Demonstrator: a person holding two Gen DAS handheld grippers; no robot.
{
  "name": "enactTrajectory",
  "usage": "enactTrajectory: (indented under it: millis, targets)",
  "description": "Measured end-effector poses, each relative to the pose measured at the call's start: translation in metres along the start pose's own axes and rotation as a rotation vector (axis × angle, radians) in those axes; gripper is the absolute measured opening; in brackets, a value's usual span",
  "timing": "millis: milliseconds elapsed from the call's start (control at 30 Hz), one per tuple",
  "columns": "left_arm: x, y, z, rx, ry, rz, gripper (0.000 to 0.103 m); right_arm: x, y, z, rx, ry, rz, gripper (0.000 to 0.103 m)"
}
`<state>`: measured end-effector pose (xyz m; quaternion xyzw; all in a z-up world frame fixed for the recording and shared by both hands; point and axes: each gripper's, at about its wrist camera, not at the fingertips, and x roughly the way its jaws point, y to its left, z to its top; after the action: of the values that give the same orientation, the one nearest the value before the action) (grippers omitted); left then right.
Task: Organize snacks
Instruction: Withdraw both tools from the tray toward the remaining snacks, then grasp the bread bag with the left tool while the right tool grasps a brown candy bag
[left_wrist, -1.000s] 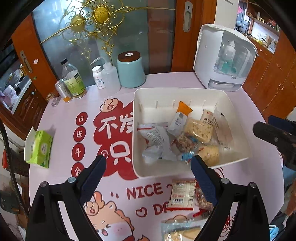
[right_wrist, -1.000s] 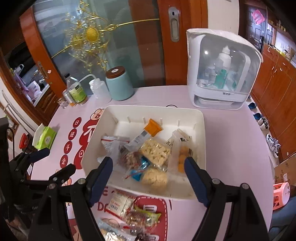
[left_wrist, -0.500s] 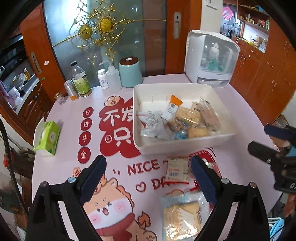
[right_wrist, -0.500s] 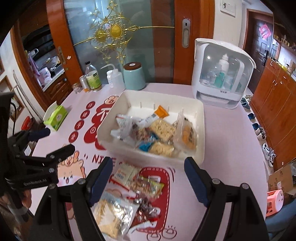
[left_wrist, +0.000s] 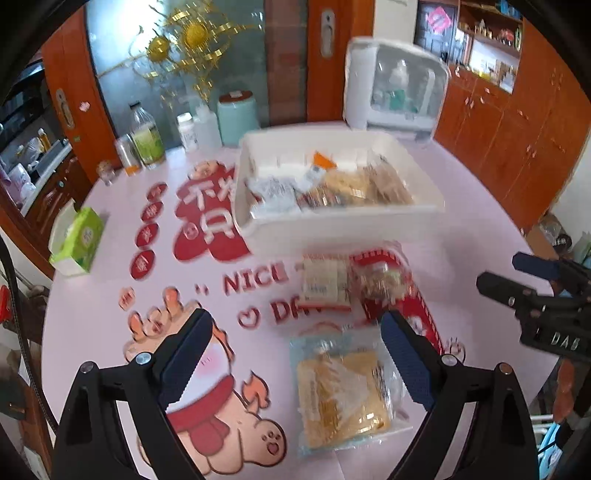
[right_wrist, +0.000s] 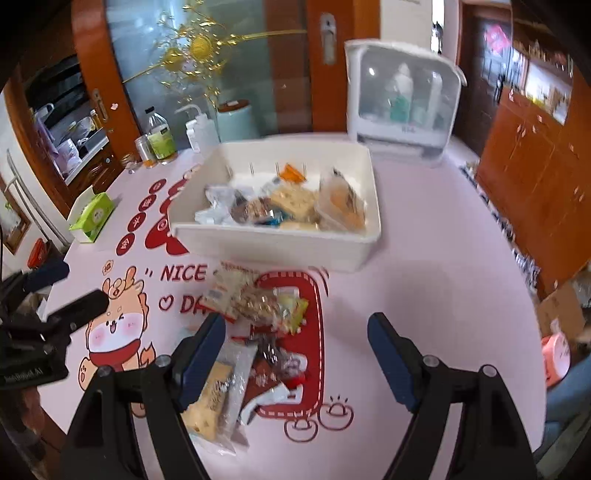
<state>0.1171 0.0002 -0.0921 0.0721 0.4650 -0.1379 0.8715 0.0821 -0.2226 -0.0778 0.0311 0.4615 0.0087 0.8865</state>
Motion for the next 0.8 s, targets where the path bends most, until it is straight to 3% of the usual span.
enactTrajectory:
  millis: [500, 633, 800]
  targets:
    - [0.1, -0.04, -0.077, -0.043, 0.275, -0.032, 0.092, 0.084, -0.011, -0.074, 0.139, 0.203, 0.095, 0.064]
    - [0.108, -0.036, -0.084, -0.079, 0.284, -0.055, 0.093, 0.097, -0.008, -0.086, 0.156, 0.238, 0.121, 0.064]
    - [0.113, -0.025, -0.089, -0.108, 0.29, -0.065, 0.103, 0.111, -0.003, -0.093, 0.165, 0.274, 0.146, 0.063]
